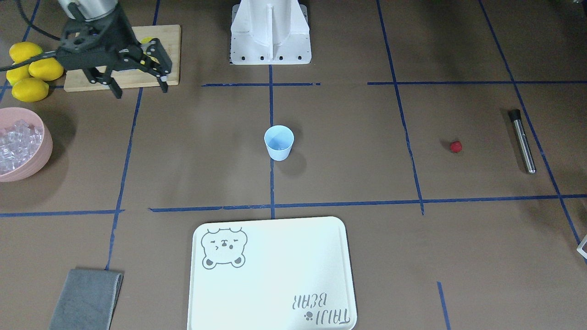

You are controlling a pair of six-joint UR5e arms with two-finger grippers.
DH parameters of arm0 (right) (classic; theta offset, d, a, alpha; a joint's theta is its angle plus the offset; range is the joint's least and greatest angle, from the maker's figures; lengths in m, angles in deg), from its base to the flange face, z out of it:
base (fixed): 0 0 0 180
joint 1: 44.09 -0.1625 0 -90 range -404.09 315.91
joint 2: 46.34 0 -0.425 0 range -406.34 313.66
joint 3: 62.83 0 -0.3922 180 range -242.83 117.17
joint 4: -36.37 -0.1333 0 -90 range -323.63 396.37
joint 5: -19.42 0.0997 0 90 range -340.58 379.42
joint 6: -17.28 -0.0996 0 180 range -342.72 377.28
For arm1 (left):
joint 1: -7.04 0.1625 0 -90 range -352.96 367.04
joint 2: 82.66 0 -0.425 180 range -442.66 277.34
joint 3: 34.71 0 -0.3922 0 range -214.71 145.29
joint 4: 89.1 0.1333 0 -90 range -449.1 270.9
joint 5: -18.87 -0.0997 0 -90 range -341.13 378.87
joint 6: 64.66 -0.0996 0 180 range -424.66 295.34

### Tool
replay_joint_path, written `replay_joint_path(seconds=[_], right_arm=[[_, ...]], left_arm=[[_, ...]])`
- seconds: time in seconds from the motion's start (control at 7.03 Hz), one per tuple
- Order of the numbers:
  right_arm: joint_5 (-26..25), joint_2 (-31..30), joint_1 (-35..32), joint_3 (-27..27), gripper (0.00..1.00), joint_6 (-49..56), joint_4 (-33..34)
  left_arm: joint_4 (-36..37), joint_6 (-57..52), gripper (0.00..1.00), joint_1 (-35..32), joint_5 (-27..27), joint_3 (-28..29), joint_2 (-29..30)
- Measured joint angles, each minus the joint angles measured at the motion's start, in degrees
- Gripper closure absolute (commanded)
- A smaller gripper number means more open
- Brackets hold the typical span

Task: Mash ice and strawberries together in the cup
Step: 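Move the right gripper back over the pink ice bowl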

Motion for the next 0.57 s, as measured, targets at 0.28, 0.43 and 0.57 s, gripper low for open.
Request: replay_joint_path(seconds=[0.28,0.43,0.57], right_arm=[[3.6,-15.2,-8.0,0.8,0.01,8.6,-10.3],[6.6,-22.9,-11.7,-1.5,0.01,10.8,-19.8],[10.1,-28.0,-15.3,-5.6,0.01,13.3,-27.6]], left_arm=[[-0.1,0.0,0.00,0.0,0.1,-0.5,-0.3],[-0.1,0.0,0.00,0.0,0.1,-0.8,-0.4],[-0.1,0.0,0.00,0.0,0.1,-0.9,-0.5]])
